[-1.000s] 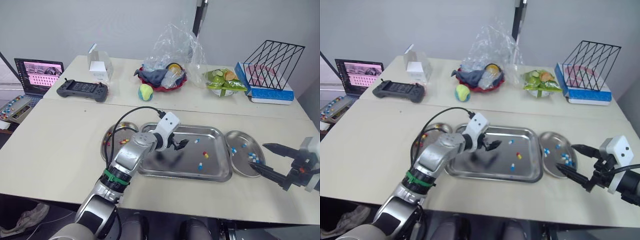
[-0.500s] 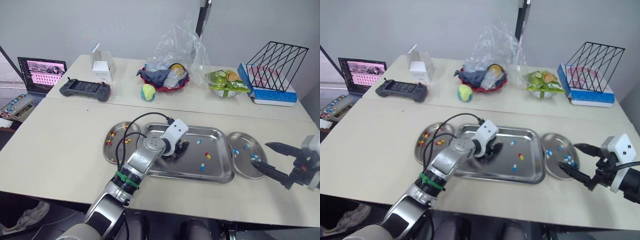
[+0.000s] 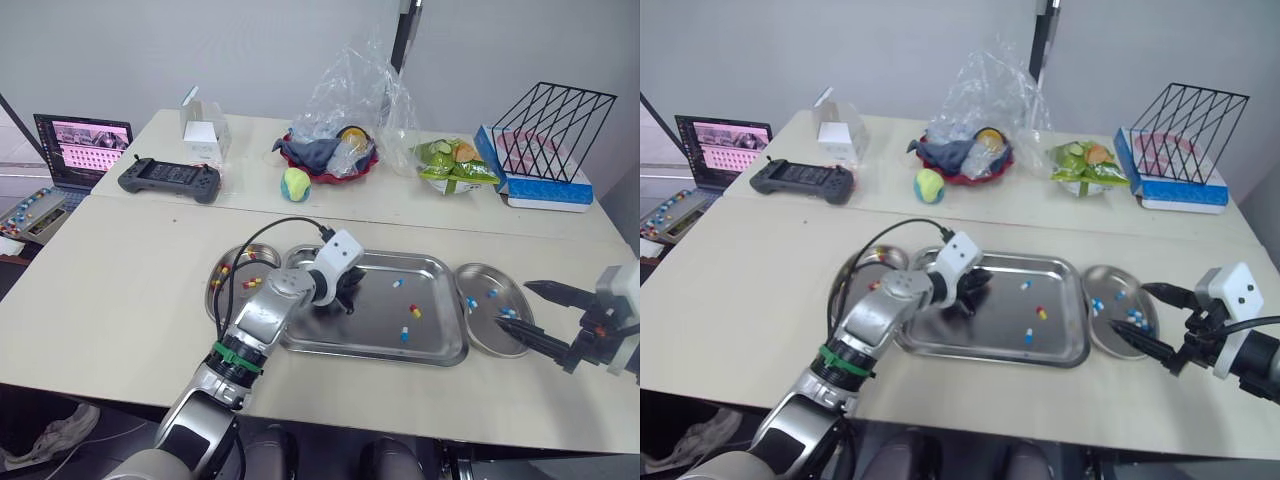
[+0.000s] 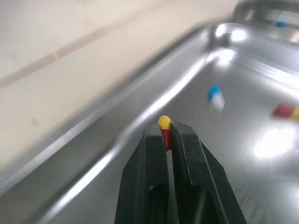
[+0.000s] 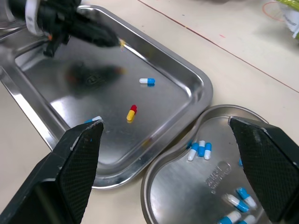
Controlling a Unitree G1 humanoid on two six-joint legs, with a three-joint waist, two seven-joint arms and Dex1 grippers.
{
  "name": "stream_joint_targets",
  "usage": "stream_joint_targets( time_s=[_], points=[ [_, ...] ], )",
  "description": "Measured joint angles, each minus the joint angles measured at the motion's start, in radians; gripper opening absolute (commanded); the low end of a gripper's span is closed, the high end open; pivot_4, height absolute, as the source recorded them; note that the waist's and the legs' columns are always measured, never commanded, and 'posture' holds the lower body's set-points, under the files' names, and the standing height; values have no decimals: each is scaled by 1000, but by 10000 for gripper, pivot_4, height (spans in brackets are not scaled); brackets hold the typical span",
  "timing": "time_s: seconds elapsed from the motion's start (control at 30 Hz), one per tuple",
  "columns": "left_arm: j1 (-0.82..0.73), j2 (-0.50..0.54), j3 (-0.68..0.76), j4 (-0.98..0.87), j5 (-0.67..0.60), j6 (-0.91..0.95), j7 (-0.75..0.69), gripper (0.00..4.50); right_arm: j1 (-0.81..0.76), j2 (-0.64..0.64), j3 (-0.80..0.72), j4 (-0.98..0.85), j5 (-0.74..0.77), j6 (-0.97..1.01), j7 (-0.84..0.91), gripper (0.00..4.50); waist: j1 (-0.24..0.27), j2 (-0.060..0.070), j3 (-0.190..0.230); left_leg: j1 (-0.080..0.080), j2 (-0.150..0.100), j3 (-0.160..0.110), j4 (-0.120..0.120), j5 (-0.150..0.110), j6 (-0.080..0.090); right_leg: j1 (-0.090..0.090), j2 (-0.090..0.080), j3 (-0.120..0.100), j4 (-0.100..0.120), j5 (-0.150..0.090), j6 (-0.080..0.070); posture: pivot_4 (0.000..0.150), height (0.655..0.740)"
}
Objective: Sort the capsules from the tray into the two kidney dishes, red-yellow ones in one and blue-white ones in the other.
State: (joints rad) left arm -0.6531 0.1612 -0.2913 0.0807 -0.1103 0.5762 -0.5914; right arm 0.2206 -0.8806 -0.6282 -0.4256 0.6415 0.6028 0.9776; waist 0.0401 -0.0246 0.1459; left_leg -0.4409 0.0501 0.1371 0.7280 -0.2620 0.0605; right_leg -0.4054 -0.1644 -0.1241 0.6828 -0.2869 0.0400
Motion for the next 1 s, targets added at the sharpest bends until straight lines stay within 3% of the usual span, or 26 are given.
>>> stream_joint_targets(
  time_s=[0.23, 0.37, 0.4, 0.5, 0.83, 1.0],
  points=[
    [-41, 121, 239, -156, -205, 139, -81, 380, -51, -1, 33, 37, -12, -3, 0, 45000, -4, 1, 0, 0, 0, 0, 0, 0, 0, 0, 1, 0, 0, 0, 0, 1500, 6880],
    [-15, 348, 400, -191, -365, 262, -218, 380, -104, -16, 72, 72, -28, -25, 6, 45000, -25, 2, 0, 1, 1, 0, -1, 1, -2, 0, 3, 0, 0, 0, 0, 1500, 6880],
    [20, 426, 410, -189, -363, 251, -265, 380, -119, -18, 82, 87, -33, -31, 8, 45000, -30, 3, 0, 2, 0, 1, -1, 1, -2, 0, 2, 1, 0, 0, 1, 1500, 6880],
    [102, 517, 407, -172, -355, 204, -335, 380, -164, -22, 111, 111, -35, -33, 10, 45000, -26, 3, 0, 2, 0, 1, -1, 1, -2, 1, 2, 1, -1, 0, 1, 1500, 6880],
    [259, 599, 352, -100, -262, 4, -412, 380, -204, -30, 146, 114, -35, -35, 20, 45000, -16, 3, 1, 1, 0, 1, -1, 0, -1, 1, 1, 1, -1, 0, 1, 1500, 6880],
    [277, 612, 322, -64, -236, -10, -436, 16322, -204, -33, 146, 114, -34, -35, 20, 45000, -18, 3, 1, 1, 0, 1, -1, 0, -1, 0, 2, 1, -1, 0, 1, 1500, 6880]
  ],
)
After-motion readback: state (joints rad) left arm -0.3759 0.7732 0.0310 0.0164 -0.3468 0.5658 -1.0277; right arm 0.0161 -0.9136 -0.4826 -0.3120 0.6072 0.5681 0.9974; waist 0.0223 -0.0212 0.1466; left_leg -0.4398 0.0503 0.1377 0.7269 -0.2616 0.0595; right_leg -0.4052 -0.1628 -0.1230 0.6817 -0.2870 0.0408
